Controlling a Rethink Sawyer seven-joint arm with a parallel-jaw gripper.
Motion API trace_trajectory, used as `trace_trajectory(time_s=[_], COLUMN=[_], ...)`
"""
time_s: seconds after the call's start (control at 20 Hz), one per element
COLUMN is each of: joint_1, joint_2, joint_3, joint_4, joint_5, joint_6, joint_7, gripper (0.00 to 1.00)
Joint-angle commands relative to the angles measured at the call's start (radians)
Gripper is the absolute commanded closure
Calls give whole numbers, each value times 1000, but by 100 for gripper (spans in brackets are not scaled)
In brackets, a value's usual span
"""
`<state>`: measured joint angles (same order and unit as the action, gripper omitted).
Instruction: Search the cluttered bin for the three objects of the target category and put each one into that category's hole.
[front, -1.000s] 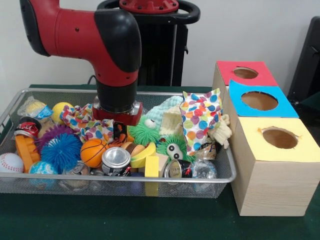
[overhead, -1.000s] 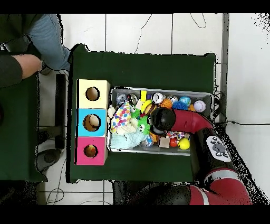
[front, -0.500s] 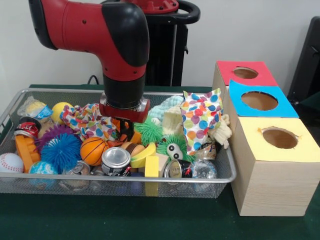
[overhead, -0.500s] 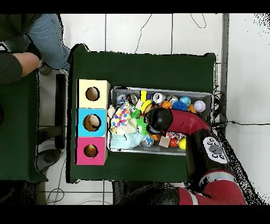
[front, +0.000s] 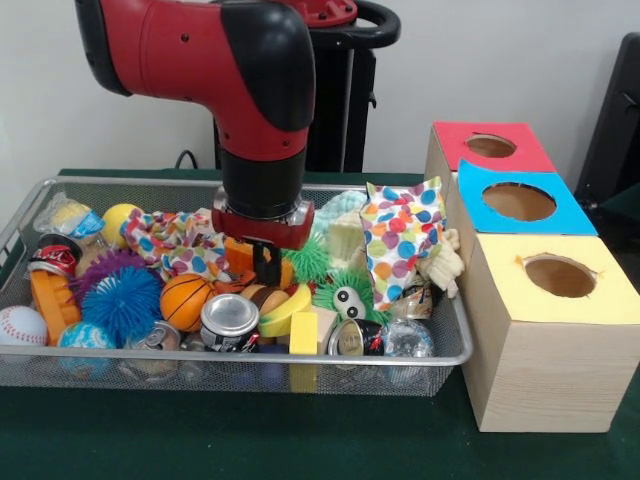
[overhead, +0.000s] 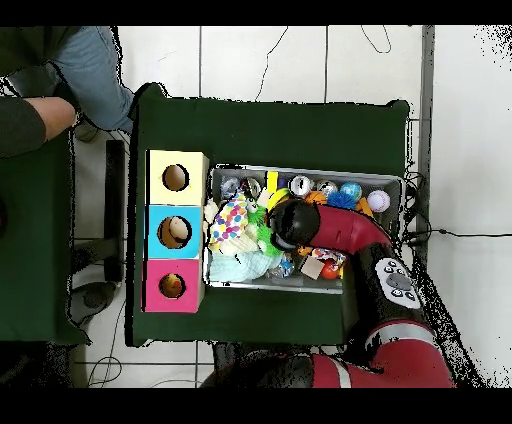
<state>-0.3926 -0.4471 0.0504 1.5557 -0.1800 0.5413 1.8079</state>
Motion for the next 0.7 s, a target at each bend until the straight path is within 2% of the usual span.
trace_trajectory(time_s=[0.05,0.7], joint_1=[37,64], joint_2=[25,0], joint_3=[44,11], joint_4=[111,127], joint_5=[93,147], joint_6=[-64,-41], joint_7=[246,200], gripper=[100,100])
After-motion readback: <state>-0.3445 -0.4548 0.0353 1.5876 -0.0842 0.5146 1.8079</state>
